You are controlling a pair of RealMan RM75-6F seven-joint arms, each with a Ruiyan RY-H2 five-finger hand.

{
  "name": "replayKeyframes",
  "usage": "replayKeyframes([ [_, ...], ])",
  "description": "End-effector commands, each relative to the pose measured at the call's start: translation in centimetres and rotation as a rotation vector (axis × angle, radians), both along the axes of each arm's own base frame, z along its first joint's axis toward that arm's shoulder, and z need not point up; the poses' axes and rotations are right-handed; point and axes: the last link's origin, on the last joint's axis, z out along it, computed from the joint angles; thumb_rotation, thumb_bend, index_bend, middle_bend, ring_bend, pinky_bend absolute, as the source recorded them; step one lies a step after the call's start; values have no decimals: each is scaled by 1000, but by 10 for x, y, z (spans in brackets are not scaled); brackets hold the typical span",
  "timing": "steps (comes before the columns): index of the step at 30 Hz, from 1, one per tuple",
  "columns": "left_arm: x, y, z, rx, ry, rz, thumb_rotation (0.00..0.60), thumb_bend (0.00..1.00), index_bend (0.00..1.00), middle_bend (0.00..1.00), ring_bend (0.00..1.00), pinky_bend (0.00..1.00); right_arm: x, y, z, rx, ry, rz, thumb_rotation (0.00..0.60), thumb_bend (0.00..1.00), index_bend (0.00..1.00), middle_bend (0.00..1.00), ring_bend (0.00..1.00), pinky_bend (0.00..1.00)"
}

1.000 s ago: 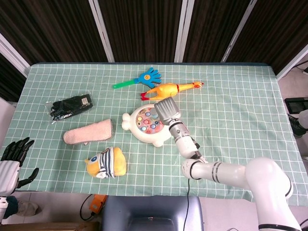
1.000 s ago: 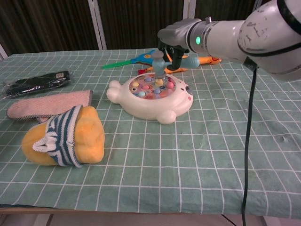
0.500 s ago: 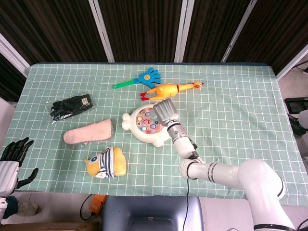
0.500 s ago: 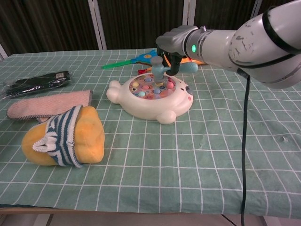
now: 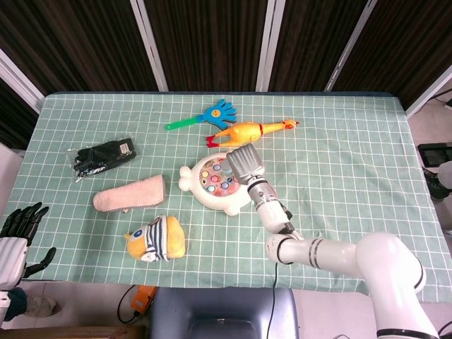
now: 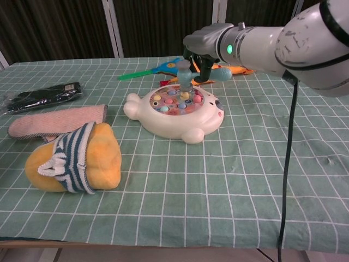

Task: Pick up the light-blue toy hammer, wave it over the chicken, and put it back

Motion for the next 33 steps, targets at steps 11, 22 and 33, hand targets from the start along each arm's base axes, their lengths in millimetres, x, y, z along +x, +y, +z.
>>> replayKeyframes([
  [11,2,4,-7,-22,12,-8,600,331,0,21,0,45,-27,15,24,3,32,5,600,558,1000,712,892,1000],
  [22,0,6,-7,-28,6,-1,600,332,0,20,0,46,-29,10,8,21,46,-10,600,558,1000,713,892,1000],
  [33,0,3,-5,-20,6,0,600,331,0,21,0,45,-30,10,-6,42,78,-30,600,558,1000,712,892,1000],
])
